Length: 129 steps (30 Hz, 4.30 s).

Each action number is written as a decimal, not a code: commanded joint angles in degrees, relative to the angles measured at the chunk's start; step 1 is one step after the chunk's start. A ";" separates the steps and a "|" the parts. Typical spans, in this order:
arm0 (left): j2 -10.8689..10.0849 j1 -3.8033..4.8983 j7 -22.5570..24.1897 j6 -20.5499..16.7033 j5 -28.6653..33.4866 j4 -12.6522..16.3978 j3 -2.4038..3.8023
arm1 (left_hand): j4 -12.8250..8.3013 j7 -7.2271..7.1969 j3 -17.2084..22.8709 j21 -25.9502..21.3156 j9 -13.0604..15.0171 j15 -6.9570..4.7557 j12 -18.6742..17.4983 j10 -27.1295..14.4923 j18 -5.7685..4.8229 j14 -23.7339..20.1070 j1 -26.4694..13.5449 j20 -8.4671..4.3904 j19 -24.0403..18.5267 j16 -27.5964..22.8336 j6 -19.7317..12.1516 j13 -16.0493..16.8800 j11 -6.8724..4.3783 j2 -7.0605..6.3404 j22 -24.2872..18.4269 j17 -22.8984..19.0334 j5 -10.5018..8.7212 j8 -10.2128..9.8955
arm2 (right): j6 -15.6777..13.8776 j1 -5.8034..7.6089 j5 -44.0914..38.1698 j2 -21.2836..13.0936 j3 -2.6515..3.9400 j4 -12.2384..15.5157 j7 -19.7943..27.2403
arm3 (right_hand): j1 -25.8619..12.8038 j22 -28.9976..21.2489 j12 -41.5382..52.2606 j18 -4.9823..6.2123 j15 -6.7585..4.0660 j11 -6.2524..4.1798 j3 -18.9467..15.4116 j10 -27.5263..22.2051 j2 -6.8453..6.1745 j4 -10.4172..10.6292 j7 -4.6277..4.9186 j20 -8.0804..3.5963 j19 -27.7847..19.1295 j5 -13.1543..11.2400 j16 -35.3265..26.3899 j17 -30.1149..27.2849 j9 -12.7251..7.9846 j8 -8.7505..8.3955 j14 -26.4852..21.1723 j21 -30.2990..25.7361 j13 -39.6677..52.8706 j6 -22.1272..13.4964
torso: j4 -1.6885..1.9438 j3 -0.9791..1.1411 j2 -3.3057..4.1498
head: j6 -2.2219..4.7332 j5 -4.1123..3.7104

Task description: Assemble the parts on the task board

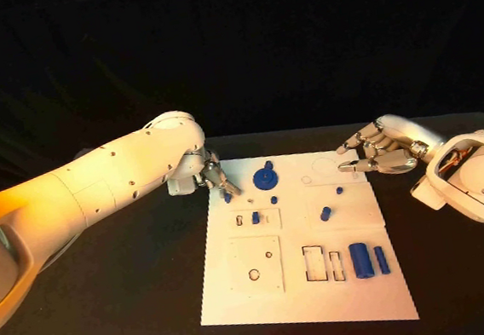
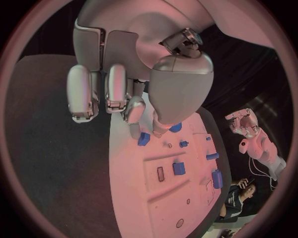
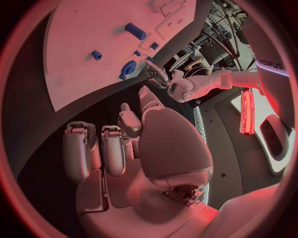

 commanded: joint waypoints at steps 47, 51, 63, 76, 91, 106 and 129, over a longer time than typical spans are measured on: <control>-0.77 -0.08 1.39 0.77 2.10 0.79 0.01 | -3.06 -0.53 5.08 -0.32 -0.57 -0.57 -0.65 -0.36 0.46 6.03 10.61 -0.28 1.68 0.18 -0.52 -0.97 -0.57 4.68 6.79 15.09 0.29 -0.15 | 0.89 -0.34 -0.14 0.38 0.00 -0.34 0.18 | -0.15 1.52 -0.23 0.36 -0.35 -0.22 -0.67 -0.23 0.60 0.01 -0.13 -0.16 -0.32 0.17 -0.28 10.88 0.09 0.27 4.93 -0.35 -0.10 0.30 | -0.04 -0.01 0.02 | -0.24 0.11; -0.94 -0.08 2.04 -0.18 3.15 0.85 0.01 | -5.26 -0.24 10.52 -0.54 -1.30 -0.53 -1.21 -0.63 0.51 6.03 15.06 -0.41 1.55 0.18 -1.42 -1.35 -0.45 5.55 6.62 15.09 -0.84 -1.20 | 0.93 -0.34 -0.12 0.42 0.00 -0.41 0.19 | -0.15 1.52 -0.23 0.36 -0.35 -0.22 -0.67 -0.23 0.60 0.01 -0.13 -0.16 -0.32 0.17 -0.28 10.88 0.09 0.27 4.93 -0.35 -0.10 0.30 | -0.02 0.01 0.03 | -0.28 0.18; -2.69 -0.13 3.41 -4.25 5.97 3.08 0.01 | -5.05 0.06 19.98 -0.91 -1.26 -0.25 -1.65 -0.39 0.59 6.03 14.08 -0.22 1.38 0.18 -1.42 -1.76 -0.16 2.19 6.38 15.09 -3.15 -1.08 | 1.01 -0.36 -0.13 0.52 0.00 -0.60 0.24 | -0.15 1.52 -0.23 0.36 -0.35 -0.22 -0.67 -0.23 0.60 0.01 -0.13 -0.16 -0.32 0.17 -0.28 10.88 0.09 0.27 4.93 -0.35 -0.10 0.30 | 0.04 0.07 -0.03 | -0.20 0.16; -9.98 -0.26 5.41 -12.16 7.35 15.63 -0.47 | -4.96 -0.09 24.87 -1.10 -0.17 -0.33 -1.39 -0.01 0.63 6.03 12.03 -0.34 1.37 0.18 -1.69 -1.63 -0.29 0.05 6.31 15.09 -3.16 0.49 | 0.36 -0.41 -0.21 0.58 -0.03 -1.00 -0.01 | -0.10 1.49 -0.23 0.37 -0.35 -0.23 -0.68 -0.23 0.67 0.01 -0.13 -0.17 -0.33 0.18 -0.28 10.88 0.09 0.27 4.93 -0.36 -0.10 0.32 | 0.07 0.09 -0.15 | -0.04 0.29; -14.49 -2.68 4.31 -17.40 0.43 25.43 -1.54 | -5.03 -0.41 26.90 -0.44 0.29 -0.54 -0.25 1.02 0.42 6.03 10.99 -0.51 1.86 0.18 -1.18 -0.52 -0.58 -1.52 7.14 15.09 -3.18 1.54 | 0.53 -0.58 0.05 1.07 -0.09 -1.41 0.02 | -0.05 1.45 -0.32 0.38 -0.35 -0.23 -0.67 -0.27 0.77 0.00 -0.13 -0.17 -0.34 0.21 -0.34 10.81 0.09 0.27 4.91 -0.39 -0.17 0.32 | 0.29 -0.02 -0.42 | -0.33 0.43; -12.84 -3.71 1.20 -14.58 -1.22 25.11 -1.73 | -4.93 -0.49 27.04 -0.43 0.39 -0.59 -0.24 1.07 0.41 6.03 10.65 -0.54 1.87 0.18 -1.07 -0.52 -0.64 -1.83 7.16 15.09 -3.23 1.76 | 0.51 -0.90 0.07 1.07 -0.10 -1.49 0.07 | 0.00 1.43 -0.32 0.38 -0.36 -0.23 -0.67 -0.27 0.83 -0.01 -0.13 -0.17 -0.35 0.23 -0.37 10.79 0.09 0.27 4.91 -0.40 -0.17 0.32 | 0.29 -0.01 -0.32 | -0.73 0.84; -11.62 -3.73 -0.36 -11.76 -2.55 23.92 -1.72 | -4.86 -0.52 27.13 -0.48 0.43 -0.62 -0.28 1.07 0.42 6.03 10.53 -0.56 1.84 0.18 -1.05 -0.58 -0.67 -1.80 7.11 15.09 -3.23 1.83 | 0.59 -0.97 0.11 1.17 -0.10 -1.52 0.14 | 0.00 1.43 -0.32 0.38 -0.36 -0.23 -0.67 -0.27 0.83 -0.01 -0.13 -0.17 -0.35 0.23 -0.37 10.79 0.09 0.27 4.91 -0.40 -0.17 0.32 | 0.20 0.03 -0.35 | -1.23 1.16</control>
